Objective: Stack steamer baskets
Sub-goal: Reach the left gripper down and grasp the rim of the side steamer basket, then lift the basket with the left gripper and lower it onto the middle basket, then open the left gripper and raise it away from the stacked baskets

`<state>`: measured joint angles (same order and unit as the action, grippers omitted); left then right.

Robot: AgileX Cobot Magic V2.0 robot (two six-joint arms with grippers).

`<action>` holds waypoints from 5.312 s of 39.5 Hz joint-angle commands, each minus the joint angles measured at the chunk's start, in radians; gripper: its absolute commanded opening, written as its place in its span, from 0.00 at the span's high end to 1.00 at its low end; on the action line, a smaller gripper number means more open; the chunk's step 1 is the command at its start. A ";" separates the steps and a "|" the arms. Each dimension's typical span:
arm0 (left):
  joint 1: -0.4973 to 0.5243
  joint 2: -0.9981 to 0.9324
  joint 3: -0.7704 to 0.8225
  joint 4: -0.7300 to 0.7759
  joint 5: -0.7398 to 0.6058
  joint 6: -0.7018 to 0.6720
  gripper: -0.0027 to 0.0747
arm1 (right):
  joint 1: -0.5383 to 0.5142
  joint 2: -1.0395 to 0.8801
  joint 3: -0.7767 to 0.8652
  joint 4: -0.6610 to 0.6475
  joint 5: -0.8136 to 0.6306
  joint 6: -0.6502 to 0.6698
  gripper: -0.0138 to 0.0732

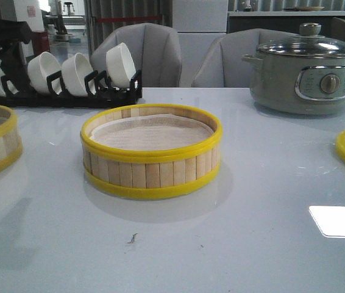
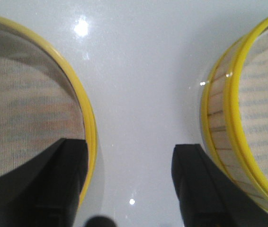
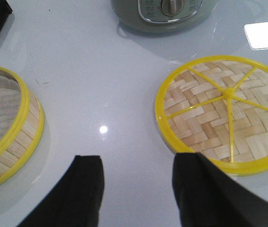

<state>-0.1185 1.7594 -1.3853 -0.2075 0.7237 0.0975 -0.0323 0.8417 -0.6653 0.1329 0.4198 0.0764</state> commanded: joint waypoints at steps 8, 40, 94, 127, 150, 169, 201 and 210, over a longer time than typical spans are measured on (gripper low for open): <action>-0.005 0.083 -0.133 0.028 -0.004 0.000 0.37 | -0.001 -0.005 -0.034 0.002 -0.067 -0.002 0.33; 0.003 0.205 -0.133 0.075 -0.026 -0.012 0.49 | -0.001 -0.005 -0.034 0.002 -0.067 -0.002 0.33; -0.631 0.239 -0.552 0.125 0.209 -0.012 0.86 | -0.001 -0.005 -0.034 0.002 -0.068 -0.002 0.33; -0.646 0.263 -0.552 0.189 0.241 -0.012 0.86 | -0.001 -0.005 -0.034 0.002 -0.067 -0.002 0.33; -0.646 0.263 -0.552 0.207 0.228 -0.012 0.86 | -0.001 -0.005 -0.034 0.002 -0.065 -0.002 0.33; -0.646 0.263 -0.552 0.202 0.233 -0.012 0.86 | -0.001 -0.005 -0.034 0.002 -0.051 -0.002 0.33; -0.646 0.261 -0.579 0.207 0.233 -0.065 0.43 | -0.001 -0.005 -0.034 0.002 -0.044 -0.002 0.33; -0.646 0.261 -0.668 0.207 0.256 -0.069 0.43 | -0.001 -0.005 -0.034 0.002 -0.044 -0.002 0.33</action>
<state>-0.7600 2.0889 -1.9881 0.0000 1.0046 0.0425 -0.0323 0.8417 -0.6653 0.1329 0.4419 0.0764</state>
